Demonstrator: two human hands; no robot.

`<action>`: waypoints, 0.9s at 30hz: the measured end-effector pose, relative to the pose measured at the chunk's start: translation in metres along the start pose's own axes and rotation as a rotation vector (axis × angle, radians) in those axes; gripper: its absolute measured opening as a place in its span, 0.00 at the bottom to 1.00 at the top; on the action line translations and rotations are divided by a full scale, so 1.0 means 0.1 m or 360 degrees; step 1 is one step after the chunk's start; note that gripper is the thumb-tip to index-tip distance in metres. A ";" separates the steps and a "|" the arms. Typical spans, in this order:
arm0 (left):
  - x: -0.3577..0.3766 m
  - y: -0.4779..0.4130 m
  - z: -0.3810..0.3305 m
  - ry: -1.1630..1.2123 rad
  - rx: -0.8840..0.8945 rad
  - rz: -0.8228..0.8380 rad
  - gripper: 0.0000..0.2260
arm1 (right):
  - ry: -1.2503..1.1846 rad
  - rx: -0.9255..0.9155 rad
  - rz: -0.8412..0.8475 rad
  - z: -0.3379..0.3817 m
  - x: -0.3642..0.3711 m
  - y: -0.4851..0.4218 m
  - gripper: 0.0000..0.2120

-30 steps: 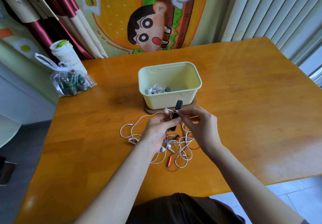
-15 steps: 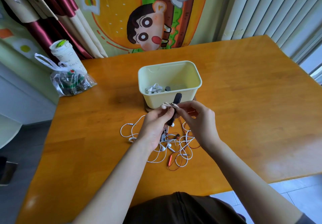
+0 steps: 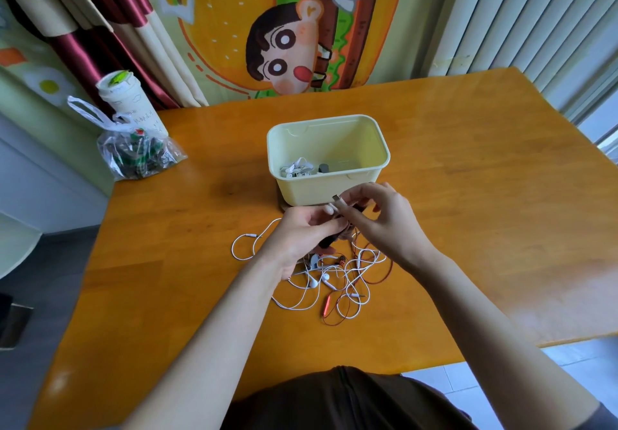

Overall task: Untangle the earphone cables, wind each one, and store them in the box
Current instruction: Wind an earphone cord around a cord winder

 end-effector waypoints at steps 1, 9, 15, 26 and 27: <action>0.00 0.00 0.00 -0.0008 -0.0005 0.0022 0.06 | -0.0025 0.0029 0.0037 0.00 -0.02 -0.02 0.03; 0.04 -0.06 -0.01 -0.0036 -0.0017 -0.0058 0.07 | -0.0102 0.0120 0.0128 -0.06 -0.09 -0.10 0.06; 0.01 -0.09 0.01 0.0221 -0.0132 -0.0287 0.16 | -0.0359 0.0202 0.0173 -0.07 -0.09 -0.09 0.08; 0.32 -0.02 0.01 0.0985 -0.0148 -0.0495 0.06 | -0.0447 0.0384 -0.0477 -0.07 0.10 0.01 0.07; 0.32 -0.02 0.00 0.0963 -0.0133 -0.0513 0.06 | -0.0439 0.0380 -0.0481 -0.06 0.10 0.02 0.07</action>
Point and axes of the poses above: each hand's wrist, its own y-axis away from the middle knuckle, its own x-axis out of the palm, z = x × y, the point moved 1 cm from there along -y, towards the middle knuckle, and after that the axes turned 3 degrees about -z, right-handed, at the moved point
